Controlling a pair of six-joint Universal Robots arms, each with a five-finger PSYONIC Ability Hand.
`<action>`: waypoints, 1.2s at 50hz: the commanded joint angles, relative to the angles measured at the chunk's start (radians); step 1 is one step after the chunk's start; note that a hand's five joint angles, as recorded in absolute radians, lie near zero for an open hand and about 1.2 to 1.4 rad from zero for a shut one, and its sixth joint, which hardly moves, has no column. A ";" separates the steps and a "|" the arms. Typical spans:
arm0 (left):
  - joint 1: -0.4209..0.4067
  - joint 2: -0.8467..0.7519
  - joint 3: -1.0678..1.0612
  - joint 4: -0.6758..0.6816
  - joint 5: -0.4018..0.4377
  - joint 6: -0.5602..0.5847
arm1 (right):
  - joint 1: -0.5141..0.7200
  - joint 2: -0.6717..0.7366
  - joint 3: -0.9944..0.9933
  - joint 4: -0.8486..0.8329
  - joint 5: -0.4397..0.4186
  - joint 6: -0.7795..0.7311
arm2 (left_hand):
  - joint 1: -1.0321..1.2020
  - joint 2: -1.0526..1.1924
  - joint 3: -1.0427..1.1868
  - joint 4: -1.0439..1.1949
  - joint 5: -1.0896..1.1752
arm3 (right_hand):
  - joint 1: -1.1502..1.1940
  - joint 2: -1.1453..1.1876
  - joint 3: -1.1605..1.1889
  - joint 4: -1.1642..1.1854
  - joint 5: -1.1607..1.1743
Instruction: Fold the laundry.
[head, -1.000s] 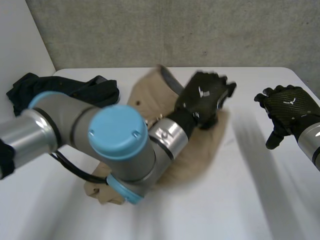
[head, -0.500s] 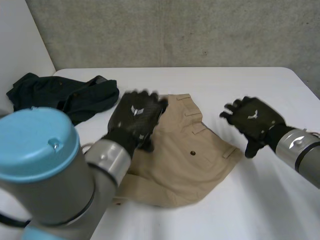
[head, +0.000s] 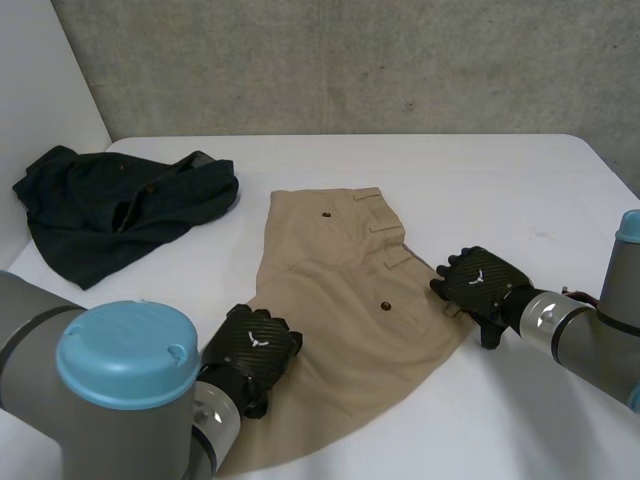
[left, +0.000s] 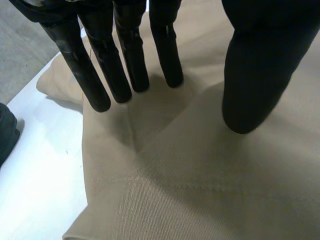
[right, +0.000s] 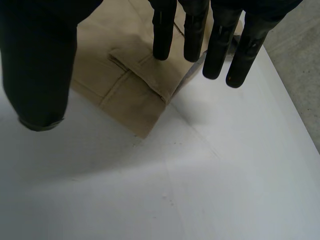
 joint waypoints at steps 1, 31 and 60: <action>-0.002 -0.038 0.000 0.006 -0.008 0.001 | 0.003 0.036 -0.019 -0.047 0.000 0.012 | 0.324 0.332 0.332 0.327 0.330 | 0.313 0.272 0.264 0.265 0.273; -0.012 0.164 -0.140 -0.065 0.027 -0.125 | 0.056 0.008 -0.110 -0.049 0.048 0.317 | -0.214 -0.205 -0.205 -0.210 -0.207 | 1.085 1.044 1.036 1.036 1.044; -0.002 0.056 -0.204 0.118 0.034 -0.111 | 0.078 -0.016 -0.078 -0.043 0.107 0.369 | 0.505 0.513 0.514 0.508 0.511 | 1.085 1.044 1.036 1.036 1.044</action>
